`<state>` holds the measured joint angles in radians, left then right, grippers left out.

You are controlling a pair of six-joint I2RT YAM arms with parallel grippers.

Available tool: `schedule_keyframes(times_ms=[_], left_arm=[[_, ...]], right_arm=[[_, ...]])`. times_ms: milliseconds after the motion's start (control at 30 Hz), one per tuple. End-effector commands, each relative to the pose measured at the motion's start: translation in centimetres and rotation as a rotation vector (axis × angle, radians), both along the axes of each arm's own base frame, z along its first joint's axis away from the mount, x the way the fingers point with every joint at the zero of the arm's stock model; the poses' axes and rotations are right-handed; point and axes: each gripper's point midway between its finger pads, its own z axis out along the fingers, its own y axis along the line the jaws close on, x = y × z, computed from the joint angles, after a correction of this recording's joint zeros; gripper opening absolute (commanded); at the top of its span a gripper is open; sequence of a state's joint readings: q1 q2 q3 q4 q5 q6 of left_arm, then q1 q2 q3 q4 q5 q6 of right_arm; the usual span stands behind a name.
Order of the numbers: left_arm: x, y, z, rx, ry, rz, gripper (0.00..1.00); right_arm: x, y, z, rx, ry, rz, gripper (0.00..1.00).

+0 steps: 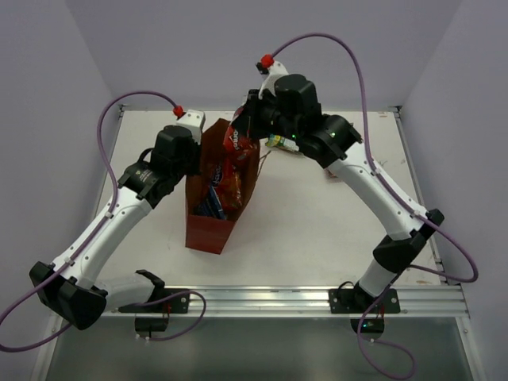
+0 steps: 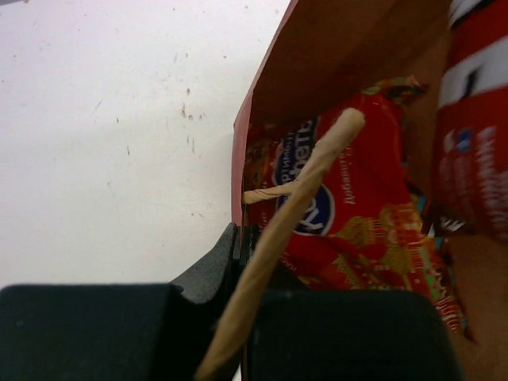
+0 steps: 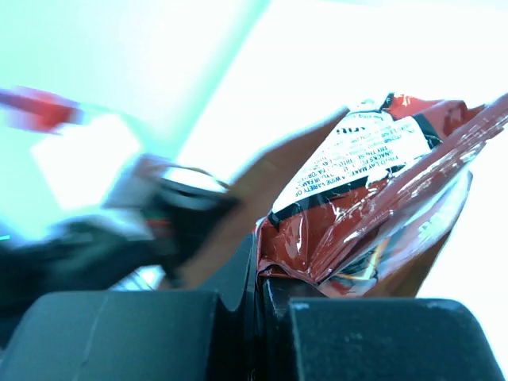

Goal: Take the snacks out of the paper bag

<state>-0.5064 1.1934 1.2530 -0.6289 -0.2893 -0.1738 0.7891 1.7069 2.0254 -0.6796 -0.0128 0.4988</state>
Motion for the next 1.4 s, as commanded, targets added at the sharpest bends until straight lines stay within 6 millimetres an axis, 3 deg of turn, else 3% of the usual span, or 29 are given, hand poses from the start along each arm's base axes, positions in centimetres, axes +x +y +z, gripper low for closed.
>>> schedule_keyframes(times_ms=[0,167,367,467,500,567,600,633,700,767,800,867,900,967,1000,1067,1133,1233,1267,1367], left_arm=[[2.0,-0.6,6.3,-0.077,-0.212,0.013,0.00],[2.1,-0.6,5.9,-0.069,-0.200,0.021,0.00],[2.0,-0.1,5.2,-0.051,-0.187,0.042,0.00],[2.0,0.3,4.7,-0.037,-0.179,0.058,0.00],[2.0,0.4,4.5,-0.032,-0.176,0.060,0.00],[2.0,0.5,4.4,-0.029,-0.179,0.066,0.00],[2.1,0.6,4.3,-0.028,-0.180,0.069,0.00],[2.2,0.6,4.3,-0.024,-0.181,0.074,0.00],[2.4,0.8,4.3,-0.019,-0.184,0.083,0.00],[2.5,0.9,4.2,-0.004,-0.184,0.090,0.00],[2.7,1.1,4.3,0.003,-0.187,0.096,0.00],[2.8,1.8,4.2,0.026,-0.190,0.117,0.00],[2.9,2.1,4.3,0.036,-0.194,0.128,0.00],[3.1,2.8,4.2,0.056,-0.197,0.143,0.00],[3.2,3.2,4.3,0.065,-0.200,0.152,0.00],[3.4,3.8,4.5,0.087,-0.206,0.165,0.00],[3.5,4.5,4.9,0.102,-0.217,0.188,0.00],[3.7,4.8,5.5,0.112,-0.229,0.195,0.00],[3.7,4.8,5.8,0.111,-0.234,0.196,0.00],[3.7,4.7,6.0,0.103,-0.234,0.189,0.00]], right_arm=[[-2.3,-0.7,9.8,0.180,-0.209,0.086,0.00],[-4.1,-2.1,15.6,0.285,-0.330,0.133,0.00],[-4.6,-6.7,21.8,0.399,-0.452,0.078,0.00],[-4.1,-9.9,22.7,0.382,-0.500,-0.031,0.00],[-3.0,-11.7,22.6,0.369,-0.506,-0.113,0.00],[-1.5,-13.3,20.2,0.333,-0.460,-0.192,0.00],[-1.4,-15.9,20.3,0.331,-0.468,-0.269,0.00],[-0.2,-16.5,17.5,0.298,-0.412,-0.314,0.00],[0.9,-19.8,14.2,0.241,-0.353,-0.424,0.00],[1.4,-21.6,11.1,0.195,-0.287,-0.481,0.00],[1.8,-23.2,8.4,0.155,-0.242,-0.528,0.00],[2.1,-24.8,5.4,0.112,-0.195,-0.570,0.00],[2.3,-25.1,2.3,0.074,-0.139,-0.579,0.00],[2.4,-25.0,-0.4,0.055,-0.086,-0.566,0.00],[2.6,-24.7,-3.2,0.029,-0.035,-0.555,0.00],[3.4,-23.2,-5.6,0.057,0.024,-0.502,0.00],[4.3,-21.4,-9.3,0.079,0.109,-0.448,0.00],[5.3,-17.0,-10.0,0.153,0.126,-0.271,0.00],[5.5,-14.6,-11.1,0.150,0.158,-0.189,0.00],[6.2,-11.7,-10.5,0.182,0.102,-0.078,0.00]])
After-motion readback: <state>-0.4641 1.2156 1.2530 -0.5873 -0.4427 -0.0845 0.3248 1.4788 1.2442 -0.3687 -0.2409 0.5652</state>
